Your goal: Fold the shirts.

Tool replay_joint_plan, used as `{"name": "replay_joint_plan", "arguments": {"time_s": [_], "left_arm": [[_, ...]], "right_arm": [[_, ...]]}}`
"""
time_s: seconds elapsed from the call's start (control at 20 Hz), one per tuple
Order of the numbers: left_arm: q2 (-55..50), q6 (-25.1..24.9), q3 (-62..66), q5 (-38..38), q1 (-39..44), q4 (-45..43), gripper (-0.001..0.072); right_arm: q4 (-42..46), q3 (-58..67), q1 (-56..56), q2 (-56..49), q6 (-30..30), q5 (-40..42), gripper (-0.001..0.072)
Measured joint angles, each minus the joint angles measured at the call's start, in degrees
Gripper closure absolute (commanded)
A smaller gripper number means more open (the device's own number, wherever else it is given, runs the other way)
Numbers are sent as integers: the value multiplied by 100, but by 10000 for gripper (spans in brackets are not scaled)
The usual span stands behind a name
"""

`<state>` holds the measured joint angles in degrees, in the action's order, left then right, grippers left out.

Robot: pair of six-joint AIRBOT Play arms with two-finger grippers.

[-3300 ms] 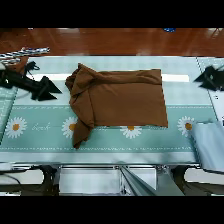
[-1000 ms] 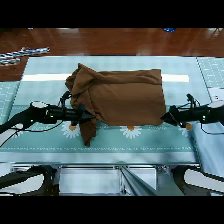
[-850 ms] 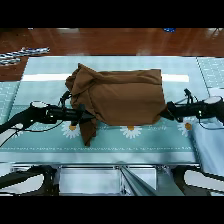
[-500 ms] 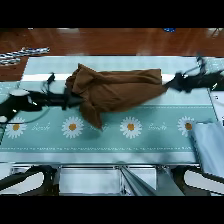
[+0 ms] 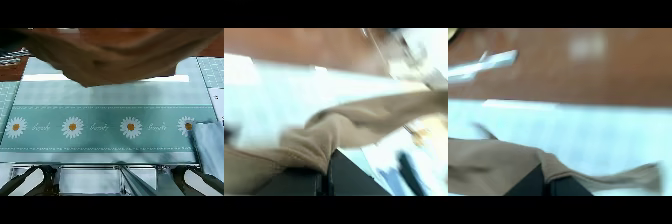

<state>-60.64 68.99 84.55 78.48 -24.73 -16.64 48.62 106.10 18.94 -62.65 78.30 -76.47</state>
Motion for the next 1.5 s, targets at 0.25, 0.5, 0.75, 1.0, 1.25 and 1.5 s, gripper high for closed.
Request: {"name": "replay_joint_plan", "arguments": {"time_s": [0.25, 0.5, 0.75, 1.0, 1.25, 1.5], "left_arm": [[883, 385, 1510, -70, -938, -553, 688], [1799, 1137, 2267, -234, -295, -3239, 688], [2509, 1893, 2459, -96, 1676, -6279, 688], [2415, 2369, 1832, 271, 2664, -7705, 688], [1497, 2723, 348, -229, 2868, -8081, 688], [-343, 2935, -181, -1423, 2811, -7604, 687]], "right_arm": [[1084, 404, 13, 1292, 415, -52, 689], [2000, 479, 13, 2186, 772, -560, 689], [2516, 385, 13, 2570, 1010, -1202, 689], [2358, -538, 13, 2590, 1069, -1497, 689], [1582, -1978, 13, 1958, 686, -1019, 689], [892, -2522, -140, 188, 101, -61, 690]]}}
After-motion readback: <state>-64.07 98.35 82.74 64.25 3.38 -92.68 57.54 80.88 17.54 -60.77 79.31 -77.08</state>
